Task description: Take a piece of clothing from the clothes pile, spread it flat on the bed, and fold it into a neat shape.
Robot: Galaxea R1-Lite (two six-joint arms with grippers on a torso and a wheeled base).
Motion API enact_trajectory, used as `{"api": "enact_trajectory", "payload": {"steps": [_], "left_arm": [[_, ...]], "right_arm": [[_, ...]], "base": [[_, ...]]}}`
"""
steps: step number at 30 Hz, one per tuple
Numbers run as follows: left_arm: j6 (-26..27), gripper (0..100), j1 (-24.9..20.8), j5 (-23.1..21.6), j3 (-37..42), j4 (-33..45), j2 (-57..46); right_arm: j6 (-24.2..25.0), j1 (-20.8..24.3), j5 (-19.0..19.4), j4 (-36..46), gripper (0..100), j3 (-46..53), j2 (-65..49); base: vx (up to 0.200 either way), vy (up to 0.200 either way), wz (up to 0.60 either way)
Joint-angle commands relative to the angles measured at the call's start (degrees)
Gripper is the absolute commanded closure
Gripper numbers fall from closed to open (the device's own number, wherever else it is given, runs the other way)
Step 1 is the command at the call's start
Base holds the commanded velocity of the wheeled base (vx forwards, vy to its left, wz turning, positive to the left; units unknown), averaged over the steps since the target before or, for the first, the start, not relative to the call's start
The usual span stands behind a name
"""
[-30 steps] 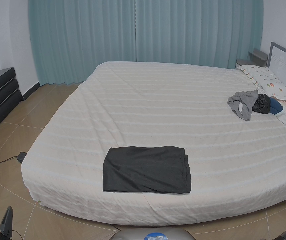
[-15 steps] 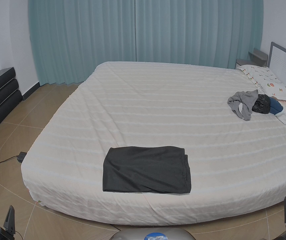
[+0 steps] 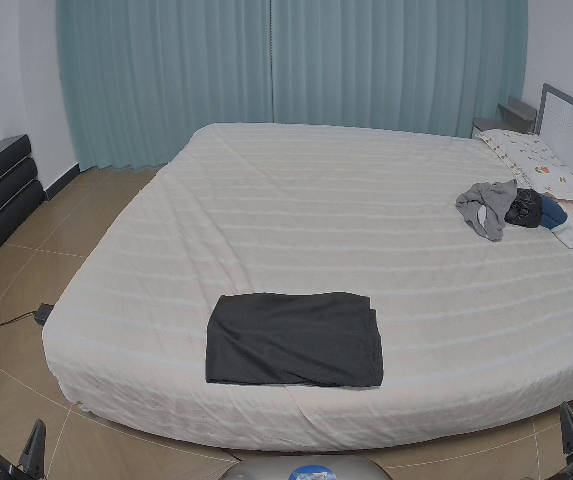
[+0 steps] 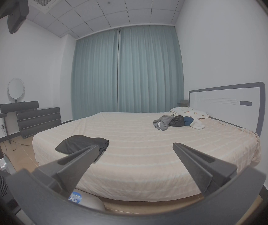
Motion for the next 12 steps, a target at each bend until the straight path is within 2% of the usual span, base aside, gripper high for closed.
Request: {"api": "enact_trajectory", "payload": {"steps": [1,12], "left_arm": [[0.0,0,0.0,-0.5,0.4,-0.1,-0.4],[-1.0,0,0.0,0.2,2.9,-3.6,-0.5]], "right_arm": [[0.0,0.1,0.0,-0.1,0,1.0,-0.6],[0.0,0.1,0.1,-0.1,0,1.0,-0.6]], "base": [[0.0,0.0,0.0],[0.0,0.0,0.0]]}}
